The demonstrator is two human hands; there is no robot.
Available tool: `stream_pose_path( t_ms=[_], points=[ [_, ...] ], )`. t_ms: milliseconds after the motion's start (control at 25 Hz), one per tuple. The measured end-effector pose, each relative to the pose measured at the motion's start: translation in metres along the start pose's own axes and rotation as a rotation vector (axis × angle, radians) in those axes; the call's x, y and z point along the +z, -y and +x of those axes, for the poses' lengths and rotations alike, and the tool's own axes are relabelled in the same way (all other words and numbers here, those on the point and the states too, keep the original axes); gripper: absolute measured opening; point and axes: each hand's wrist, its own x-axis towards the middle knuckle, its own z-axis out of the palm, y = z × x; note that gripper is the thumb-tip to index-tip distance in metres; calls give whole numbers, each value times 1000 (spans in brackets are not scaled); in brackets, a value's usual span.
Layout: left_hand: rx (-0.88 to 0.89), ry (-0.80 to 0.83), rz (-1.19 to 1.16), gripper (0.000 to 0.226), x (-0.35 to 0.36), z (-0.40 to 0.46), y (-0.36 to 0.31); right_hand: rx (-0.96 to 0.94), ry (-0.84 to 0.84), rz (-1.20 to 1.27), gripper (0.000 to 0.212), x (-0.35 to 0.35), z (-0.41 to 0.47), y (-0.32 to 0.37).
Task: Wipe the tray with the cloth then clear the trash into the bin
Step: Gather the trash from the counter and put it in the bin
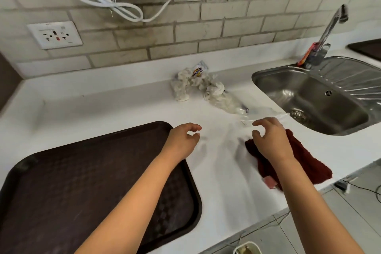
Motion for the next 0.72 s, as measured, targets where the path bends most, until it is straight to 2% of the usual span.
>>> stream_pose_path(
  t_ms=[160, 240, 320, 440, 480, 560, 720],
  points=[
    [10, 32, 47, 26, 9, 34, 0, 42, 29, -91, 36, 4, 58, 4],
    [26, 41, 81, 27, 17, 51, -3, 85, 193, -253, 56, 7, 86, 2],
    [44, 31, 128, 27, 27, 73, -7, 125, 403, -372, 85, 14, 111, -5],
    [94, 37, 194, 29, 48, 116, -16, 169, 561, -403, 109, 31, 136, -24],
    [114, 56, 199, 29, 57, 130, -19, 200, 573, -377, 110, 37, 140, -29],
    [152, 97, 228, 33, 75, 152, -24, 225, 544, -354, 98, 50, 139, -38],
    [130, 144, 456, 53, 107, 191, -27, 171, 322, -308, 64, 66, 131, -53]
  ],
)
